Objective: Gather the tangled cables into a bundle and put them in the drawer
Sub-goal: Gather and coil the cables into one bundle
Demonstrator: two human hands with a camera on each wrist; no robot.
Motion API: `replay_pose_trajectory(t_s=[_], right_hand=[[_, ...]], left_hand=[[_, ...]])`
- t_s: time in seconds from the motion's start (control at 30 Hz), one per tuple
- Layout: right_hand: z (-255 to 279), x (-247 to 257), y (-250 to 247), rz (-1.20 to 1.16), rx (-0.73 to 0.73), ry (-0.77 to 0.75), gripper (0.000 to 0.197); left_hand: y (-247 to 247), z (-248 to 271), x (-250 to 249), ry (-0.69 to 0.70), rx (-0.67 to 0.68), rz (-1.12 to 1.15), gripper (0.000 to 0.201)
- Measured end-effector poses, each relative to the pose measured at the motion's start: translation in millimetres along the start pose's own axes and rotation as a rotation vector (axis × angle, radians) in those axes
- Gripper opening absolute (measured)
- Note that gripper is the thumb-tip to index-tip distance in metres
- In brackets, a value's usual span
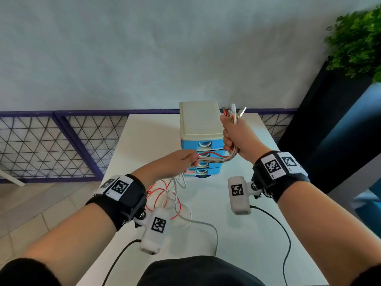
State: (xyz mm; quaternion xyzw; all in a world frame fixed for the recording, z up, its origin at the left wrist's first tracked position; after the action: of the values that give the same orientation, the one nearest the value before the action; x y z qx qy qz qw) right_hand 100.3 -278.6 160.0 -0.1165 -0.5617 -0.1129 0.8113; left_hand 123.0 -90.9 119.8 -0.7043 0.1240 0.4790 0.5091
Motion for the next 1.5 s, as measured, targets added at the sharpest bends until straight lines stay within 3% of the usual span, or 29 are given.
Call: replay_pose_trajectory(t_s=[0.1, 0.3, 0.43, 0.53, 0.6, 0.73, 0.83, 0.93, 1.0, 1.1, 1.27, 1.5], right_hand=[[3.3, -5.2, 1.6, 0.081, 0.093, 0.034, 0.021], [17.2, -16.3, 6.9, 0.108, 0.562, 0.303, 0.041], [21.0, -21.5, 9.4, 0.16, 0.766, 0.365, 0.037], [24.5, -22.8, 10.6, 0.154, 0.84, 0.362, 0.024], [25.7, -25.1, 12.7, 0.163, 0.847, 0.356, 0.023], [27.7, -29.7, 19.4, 0.243, 0.796, 0.321, 0.018], [26.4, -30.1, 23.6, 0.315, 0.666, 0.24, 0.009], [22.9, -32.4, 24.4, 0.34, 0.568, 0.234, 0.008], [21.1, -34.8, 24.5, 0.317, 0.541, 0.255, 0.004], [18.7, -36.5, 24.8, 0.24, 0.495, 0.274, 0.005], [13.2, -29.8, 19.8, -0.055, 0.442, 0.372, 0.016], [16.6, -25.9, 20.7, 0.102, 0.503, 0.323, 0.019]], left_hand=[[-4.5, -6.3, -2.5, 0.042, -0.041, -0.257, 0.03], [-11.6, -16.1, -16.8, 0.304, -0.179, -0.643, 0.016], [-11.2, -16.0, -21.4, 0.394, -0.234, -0.586, 0.013], [-10.9, -12.6, -22.9, 0.358, -0.236, -0.453, 0.01], [-11.0, -11.5, -21.1, 0.27, -0.25, -0.3, 0.006], [-18.7, -12.9, -17.1, 0.139, -0.22, -0.101, 0.035], [-22.1, -14.3, -8.2, 0.021, -0.174, -0.104, 0.037], [-22.5, -15.5, 1.6, -0.126, -0.055, 0.03, 0.033], [-22.7, -13.0, 6.2, -0.164, 0.067, 0.047, 0.037], [-21.4, -9.5, 15.9, -0.144, 0.096, 0.112, 0.043], [-10.4, 7.7, 39.7, -0.136, 0.14, -0.176, 0.021], [-7.3, 16.2, 71.2, -0.168, 0.05, -0.276, 0.022]])
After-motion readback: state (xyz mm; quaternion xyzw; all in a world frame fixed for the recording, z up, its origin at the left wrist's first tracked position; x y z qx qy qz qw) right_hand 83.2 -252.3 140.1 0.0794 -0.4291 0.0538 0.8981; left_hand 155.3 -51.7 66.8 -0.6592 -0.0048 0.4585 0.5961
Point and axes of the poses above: each hand's wrist, its own z-axis away from the middle knuckle, its own y-axis out of the palm, x = y × z, the point moved 2 cm from there along -z, towards the middle knuckle, and after that the axes turned 13 degrees about y, right-handed, at the moved point
